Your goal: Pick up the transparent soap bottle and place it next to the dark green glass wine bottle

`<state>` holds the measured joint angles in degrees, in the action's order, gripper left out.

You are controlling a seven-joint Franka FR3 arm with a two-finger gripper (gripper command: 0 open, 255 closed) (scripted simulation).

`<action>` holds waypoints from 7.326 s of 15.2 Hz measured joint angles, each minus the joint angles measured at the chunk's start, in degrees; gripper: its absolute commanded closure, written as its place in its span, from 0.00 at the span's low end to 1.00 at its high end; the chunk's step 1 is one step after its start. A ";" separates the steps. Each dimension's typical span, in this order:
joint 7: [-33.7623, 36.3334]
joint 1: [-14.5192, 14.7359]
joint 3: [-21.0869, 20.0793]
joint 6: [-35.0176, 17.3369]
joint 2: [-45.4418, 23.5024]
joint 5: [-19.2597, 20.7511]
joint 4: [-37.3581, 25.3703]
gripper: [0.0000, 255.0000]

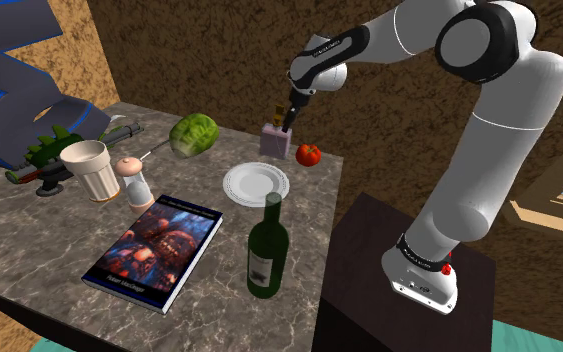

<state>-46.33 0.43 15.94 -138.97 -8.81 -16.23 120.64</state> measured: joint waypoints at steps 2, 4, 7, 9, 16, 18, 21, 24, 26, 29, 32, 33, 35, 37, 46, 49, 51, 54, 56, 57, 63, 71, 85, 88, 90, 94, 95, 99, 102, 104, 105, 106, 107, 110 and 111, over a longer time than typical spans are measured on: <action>-2.70 -0.76 -0.45 -0.80 -2.94 -2.37 -2.13 0.00; -3.93 -1.12 -0.81 -1.86 -4.63 -3.61 -2.69 0.00; -4.75 -1.30 -1.32 -3.26 -6.55 -4.79 -3.13 0.00; -5.24 -1.44 -1.65 -4.12 -7.77 -5.51 -3.42 0.00; -5.49 -1.49 -1.81 -4.66 -8.20 -5.84 -3.29 1.00; -5.49 -1.49 -1.80 -4.67 -8.18 -5.84 -3.29 1.00; -5.50 -1.50 -1.80 -4.68 -8.18 -5.85 -3.29 1.00; -5.49 -1.49 -1.79 -4.70 -8.17 -5.84 -3.27 1.00; -5.49 -1.50 -1.79 -4.69 -8.19 -5.84 -3.30 1.00; -4.87 -1.37 -1.46 -3.40 -7.33 -5.08 -3.74 1.00; -3.81 -1.06 -1.05 -1.66 -5.99 -3.96 -4.30 1.00; -3.52 -0.96 -0.95 -1.29 -5.54 -3.66 -4.26 1.00; -2.82 -0.83 -0.67 0.11 -4.56 -2.87 -4.79 1.00; -2.14 -0.68 -0.43 1.41 -3.61 -2.12 -5.24 1.00; 0.46 -0.32 0.27 7.38 -0.38 0.60 -8.36 1.00; 1.29 -0.19 0.37 9.34 0.47 1.34 -9.60 1.00; 1.77 -0.14 0.44 10.58 1.04 1.79 -10.33 1.00; 2.25 -0.21 0.64 12.85 1.92 2.42 -11.79 1.00; 2.57 -0.22 0.69 14.07 2.21 2.70 -12.76 1.00; 2.90 -0.14 0.68 14.69 2.57 2.95 -13.08 1.00; 3.96 -0.18 0.83 19.13 3.42 3.81 -16.80 1.00; 5.20 -0.23 0.94 24.87 3.93 4.54 -22.15 1.00; 6.68 -0.72 1.28 35.92 2.81 4.76 -34.35 1.00; 6.90 -0.93 1.38 38.46 2.17 4.62 -37.49 1.00; 6.98 -1.10 1.48 40.12 1.90 4.53 -39.40 1.00; 7.32 -1.50 1.61 43.81 0.24 4.03 -44.68 1.00; 7.42 -1.61 1.65 44.74 -0.06 3.93 -45.91 1.00; 7.82 -2.16 1.77 48.68 -2.04 3.25 -51.75 1.00; 8.02 -2.79 1.88 51.74 -3.86 2.56 -56.54 1.00; 9.07 -1.31 1.50 50.32 -0.27 4.00 -51.84 1.00; 10.05 -0.25 1.07 49.29 2.32 5.05 -48.51 1.00; 10.91 0.62 0.63 48.06 4.79 6.02 -45.09 1.00; 11.94 1.34 0.13 47.68 6.78 6.83 -42.98 1.00; 15.49 3.39 -1.92 45.77 13.15 9.24 -35.45 1.00; 16.65 3.90 -2.64 45.43 15.21 9.93 -33.23 1.00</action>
<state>-29.68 4.33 13.29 -93.54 6.40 -6.30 87.41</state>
